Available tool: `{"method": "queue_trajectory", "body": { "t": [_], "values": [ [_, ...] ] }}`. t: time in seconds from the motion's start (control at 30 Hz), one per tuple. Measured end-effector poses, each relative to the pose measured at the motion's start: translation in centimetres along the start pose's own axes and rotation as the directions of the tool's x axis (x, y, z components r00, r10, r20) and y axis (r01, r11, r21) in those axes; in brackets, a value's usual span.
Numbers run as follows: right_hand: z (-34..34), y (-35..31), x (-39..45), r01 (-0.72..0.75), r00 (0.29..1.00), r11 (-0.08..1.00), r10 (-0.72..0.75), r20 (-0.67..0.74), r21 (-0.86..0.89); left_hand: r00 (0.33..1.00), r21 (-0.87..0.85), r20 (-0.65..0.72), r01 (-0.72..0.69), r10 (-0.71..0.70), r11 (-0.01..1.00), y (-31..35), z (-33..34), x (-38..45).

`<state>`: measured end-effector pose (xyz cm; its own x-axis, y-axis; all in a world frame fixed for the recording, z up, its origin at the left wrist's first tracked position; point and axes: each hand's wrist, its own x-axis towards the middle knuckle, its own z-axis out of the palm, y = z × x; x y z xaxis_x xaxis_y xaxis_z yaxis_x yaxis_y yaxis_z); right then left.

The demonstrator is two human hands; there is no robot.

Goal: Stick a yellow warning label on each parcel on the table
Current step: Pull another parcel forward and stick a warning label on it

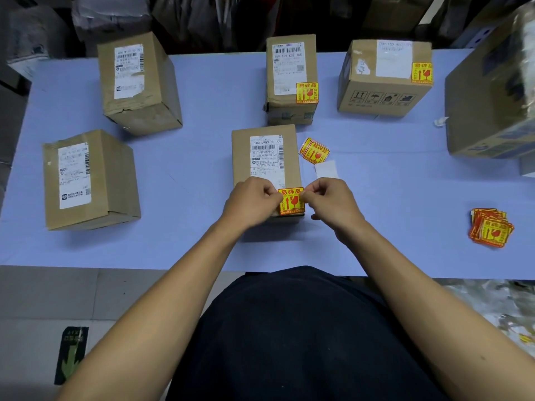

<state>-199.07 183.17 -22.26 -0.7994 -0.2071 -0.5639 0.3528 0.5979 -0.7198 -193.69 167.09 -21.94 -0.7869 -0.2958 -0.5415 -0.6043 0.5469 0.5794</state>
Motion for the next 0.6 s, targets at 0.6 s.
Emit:
{"method": "queue_trajectory", "body": {
  "t": [0.6],
  "values": [
    [0.53,0.72,0.75,-0.023,0.999,1.0,0.023,0.025,-0.004,1.0,0.218,0.005,-0.011,0.01,0.976,0.83,-0.18,-0.13]
  ]
}}
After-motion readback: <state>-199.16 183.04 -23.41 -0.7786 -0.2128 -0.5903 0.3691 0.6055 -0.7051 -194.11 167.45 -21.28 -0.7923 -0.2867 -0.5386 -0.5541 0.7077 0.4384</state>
